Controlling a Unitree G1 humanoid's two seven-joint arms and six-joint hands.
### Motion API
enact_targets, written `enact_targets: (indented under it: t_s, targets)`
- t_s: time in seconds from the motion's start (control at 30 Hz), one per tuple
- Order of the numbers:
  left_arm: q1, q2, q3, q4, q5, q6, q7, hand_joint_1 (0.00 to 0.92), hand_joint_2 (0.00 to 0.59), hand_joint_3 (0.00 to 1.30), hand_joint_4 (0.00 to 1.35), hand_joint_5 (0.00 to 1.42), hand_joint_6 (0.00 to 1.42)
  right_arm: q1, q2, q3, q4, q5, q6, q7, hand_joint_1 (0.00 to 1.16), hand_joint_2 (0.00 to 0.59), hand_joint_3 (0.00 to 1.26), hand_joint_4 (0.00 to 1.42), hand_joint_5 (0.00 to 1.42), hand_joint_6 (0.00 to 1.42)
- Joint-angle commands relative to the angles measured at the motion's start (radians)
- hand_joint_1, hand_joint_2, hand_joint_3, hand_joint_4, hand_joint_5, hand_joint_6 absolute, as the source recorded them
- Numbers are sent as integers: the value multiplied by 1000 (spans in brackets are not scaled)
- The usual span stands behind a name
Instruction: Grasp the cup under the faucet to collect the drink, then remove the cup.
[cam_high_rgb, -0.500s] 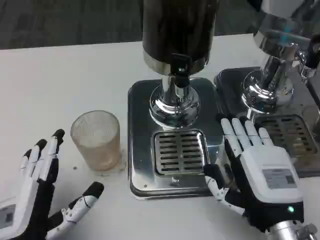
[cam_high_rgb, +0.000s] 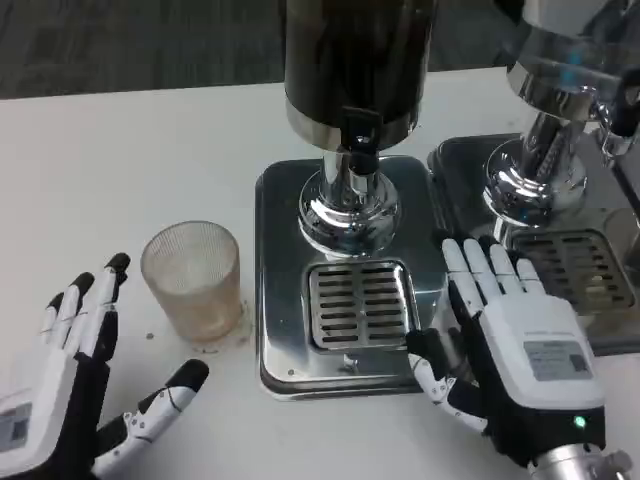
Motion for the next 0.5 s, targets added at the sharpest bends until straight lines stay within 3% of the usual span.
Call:
enact_targets:
  t_s: [0.03, 0.27, 0.5]
  targets:
    - [7, 5, 9, -21, -3, 29, -5, 0, 186, 0, 0, 0, 0, 5, 0, -4, -2, 1, 0, -16, 396, 464, 3, 0, 0, 17]
    - [-11, 8, 32, -21, -8, 76, 5, 0, 86, 0, 0, 0, 0, 2, 2, -5, 2, 2, -2, -20, 396, 464, 3, 0, 0, 18]
    - [-180, 52, 31, 240, -118, -32, -22, 0, 1, 0, 0, 0, 0, 2, -4, -10, 5, 12, -13, -18, 396, 464, 3, 0, 0, 41]
